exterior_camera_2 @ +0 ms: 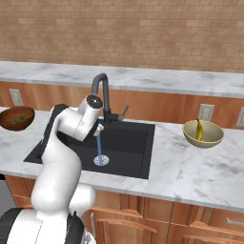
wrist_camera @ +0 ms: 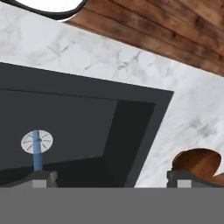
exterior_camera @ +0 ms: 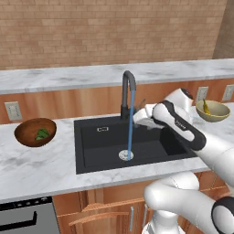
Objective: Pick the avocados from the sink and place them in one bowl. Place the banana in the other bowl. Then turn off the sink faucet.
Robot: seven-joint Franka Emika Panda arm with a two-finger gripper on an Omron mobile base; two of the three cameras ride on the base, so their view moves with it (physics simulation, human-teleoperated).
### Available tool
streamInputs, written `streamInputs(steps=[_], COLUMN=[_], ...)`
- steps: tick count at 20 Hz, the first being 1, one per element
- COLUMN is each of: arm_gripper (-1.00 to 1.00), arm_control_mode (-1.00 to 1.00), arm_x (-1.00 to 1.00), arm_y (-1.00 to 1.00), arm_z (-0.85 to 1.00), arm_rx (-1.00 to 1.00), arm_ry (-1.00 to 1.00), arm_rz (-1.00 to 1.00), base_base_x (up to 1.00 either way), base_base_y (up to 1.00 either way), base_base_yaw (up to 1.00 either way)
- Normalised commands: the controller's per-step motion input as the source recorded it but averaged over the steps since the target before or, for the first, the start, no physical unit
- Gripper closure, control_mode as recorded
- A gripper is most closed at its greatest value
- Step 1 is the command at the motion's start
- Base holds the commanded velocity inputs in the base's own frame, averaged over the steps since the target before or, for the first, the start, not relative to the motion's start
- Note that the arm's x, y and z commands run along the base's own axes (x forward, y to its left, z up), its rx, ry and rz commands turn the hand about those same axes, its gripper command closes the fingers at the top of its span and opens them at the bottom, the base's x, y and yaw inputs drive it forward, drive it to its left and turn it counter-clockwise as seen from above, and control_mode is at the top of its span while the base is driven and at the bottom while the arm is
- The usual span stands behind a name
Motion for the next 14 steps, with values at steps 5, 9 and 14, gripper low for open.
streamInputs(steps=[5, 9, 14], arm_gripper=[-1.00, -1.00, -1.00], arm_control_mode=[-1.00, -1.00, -1.00], arm_x=[-0.01, 0.00, 0.00], arm_y=[-0.39, -0.52, -0.45], arm_z=[0.00, -0.01, -0.16], arm_rx=[-0.01, 0.00, 0.00], arm_ry=[-0.04, -0.13, -0.13], arm_rz=[0.21, 0.16, 0.11], base_base_x=[0.00, 0.00, 0.00], base_base_y=[0.00, 0.00, 0.00], base_base_yaw=[0.00, 0.00, 0.00])
